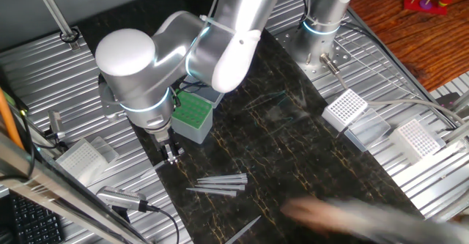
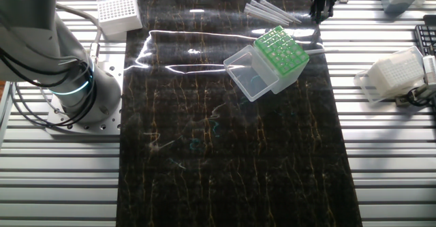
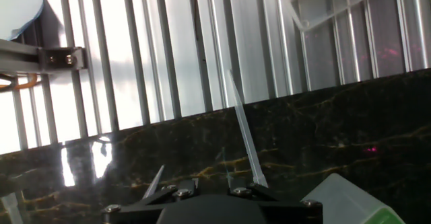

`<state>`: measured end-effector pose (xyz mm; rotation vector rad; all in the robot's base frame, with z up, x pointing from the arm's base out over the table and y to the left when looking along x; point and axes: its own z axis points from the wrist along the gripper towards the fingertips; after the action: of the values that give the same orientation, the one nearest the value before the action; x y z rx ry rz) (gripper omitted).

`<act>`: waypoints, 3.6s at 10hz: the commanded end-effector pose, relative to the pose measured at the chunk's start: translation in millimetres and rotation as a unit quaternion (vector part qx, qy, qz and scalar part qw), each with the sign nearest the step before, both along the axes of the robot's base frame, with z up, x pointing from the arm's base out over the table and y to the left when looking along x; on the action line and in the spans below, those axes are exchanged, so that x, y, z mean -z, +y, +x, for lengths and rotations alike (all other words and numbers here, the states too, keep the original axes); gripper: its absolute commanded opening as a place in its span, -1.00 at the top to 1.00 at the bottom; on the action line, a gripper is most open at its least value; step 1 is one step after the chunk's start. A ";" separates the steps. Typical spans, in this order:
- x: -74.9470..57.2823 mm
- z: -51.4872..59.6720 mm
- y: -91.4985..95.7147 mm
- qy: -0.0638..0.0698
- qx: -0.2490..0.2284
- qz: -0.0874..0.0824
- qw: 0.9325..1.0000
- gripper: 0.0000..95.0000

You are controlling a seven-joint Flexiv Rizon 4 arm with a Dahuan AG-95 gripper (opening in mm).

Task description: Insert a large pipette tip into the holder for large pipette tips

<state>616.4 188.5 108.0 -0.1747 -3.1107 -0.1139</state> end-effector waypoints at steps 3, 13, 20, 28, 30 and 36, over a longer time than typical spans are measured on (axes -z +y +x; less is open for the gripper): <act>22.0 -2.1 -5.2 -0.013 0.000 -0.007 1.000 0.60; 2.9 -3.4 33.4 -0.002 0.073 -0.005 0.997 0.60; 10.4 -57.9 52.5 -0.008 0.072 -0.004 0.997 1.00; 9.7 -82.5 86.2 -0.007 0.072 0.004 0.997 0.60; 13.1 -82.5 90.1 -0.007 0.073 0.005 0.997 0.60; 45.5 -81.8 93.7 -0.009 0.070 0.002 0.997 0.60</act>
<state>534.8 283.2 59.9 -0.3907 -3.1118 -0.1300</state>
